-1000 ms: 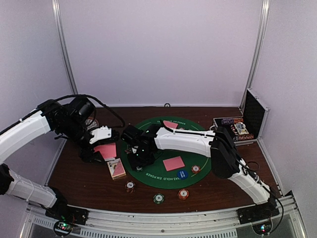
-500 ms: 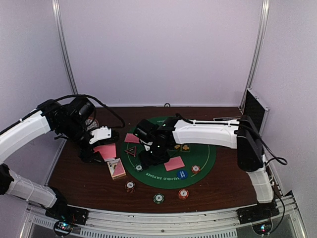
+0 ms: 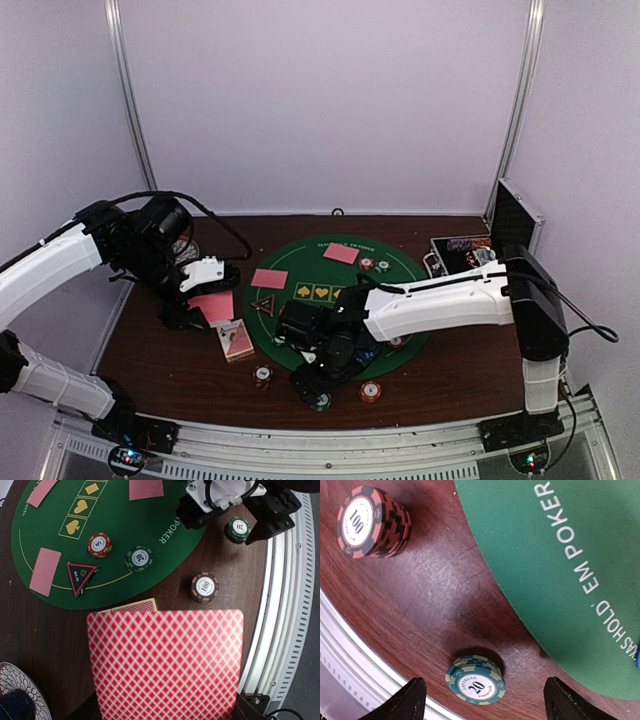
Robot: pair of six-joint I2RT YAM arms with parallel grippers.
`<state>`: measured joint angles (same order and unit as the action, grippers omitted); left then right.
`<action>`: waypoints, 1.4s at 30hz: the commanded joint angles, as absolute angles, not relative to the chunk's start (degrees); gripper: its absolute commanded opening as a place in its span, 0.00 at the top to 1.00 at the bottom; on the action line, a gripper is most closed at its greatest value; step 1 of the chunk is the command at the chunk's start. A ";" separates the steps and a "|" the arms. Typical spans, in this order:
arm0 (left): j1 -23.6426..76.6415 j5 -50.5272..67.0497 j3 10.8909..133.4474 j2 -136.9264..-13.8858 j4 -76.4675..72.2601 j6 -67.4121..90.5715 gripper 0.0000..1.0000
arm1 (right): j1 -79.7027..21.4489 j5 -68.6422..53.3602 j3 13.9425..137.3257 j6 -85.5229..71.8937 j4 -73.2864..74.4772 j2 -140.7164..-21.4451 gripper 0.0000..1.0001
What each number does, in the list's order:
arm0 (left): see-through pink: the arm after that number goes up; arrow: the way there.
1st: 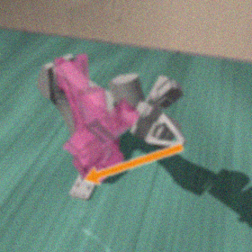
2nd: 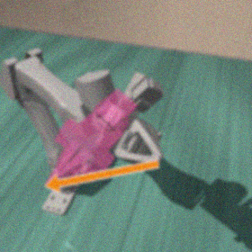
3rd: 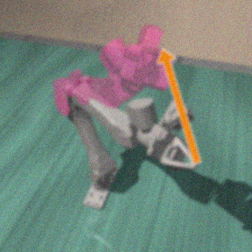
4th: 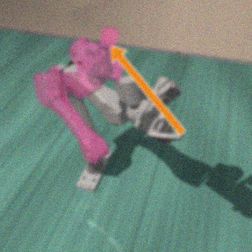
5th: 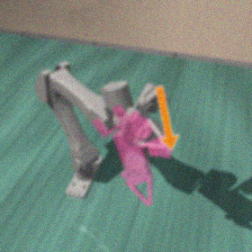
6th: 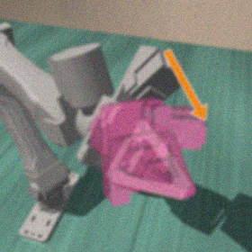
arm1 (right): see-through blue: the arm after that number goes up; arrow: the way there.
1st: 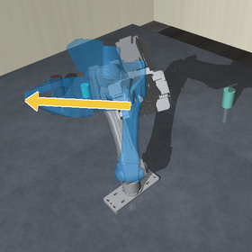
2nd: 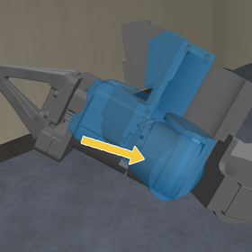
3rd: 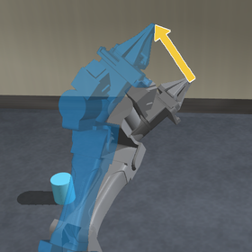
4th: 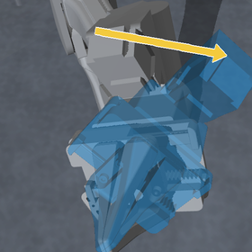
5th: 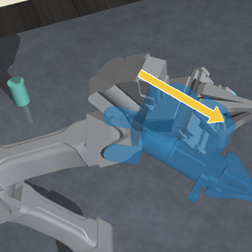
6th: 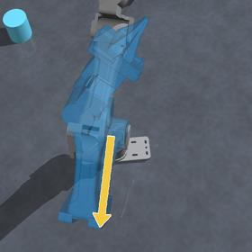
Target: Distribute texas hold em gaming equipment
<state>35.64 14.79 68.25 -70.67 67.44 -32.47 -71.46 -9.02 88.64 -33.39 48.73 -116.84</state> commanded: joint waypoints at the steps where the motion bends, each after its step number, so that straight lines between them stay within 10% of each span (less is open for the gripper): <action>1: 35.77 15.98 68.60 -69.57 66.59 -32.34 1.00 | -72.20 -8.53 88.44 -33.96 46.68 -118.49 0.16; 42: 35.77 15.98 69.96 -70.40 67.14 -32.39 1.00 | -69.88 -2.36 90.15 -33.66 54.86 -109.24 0.71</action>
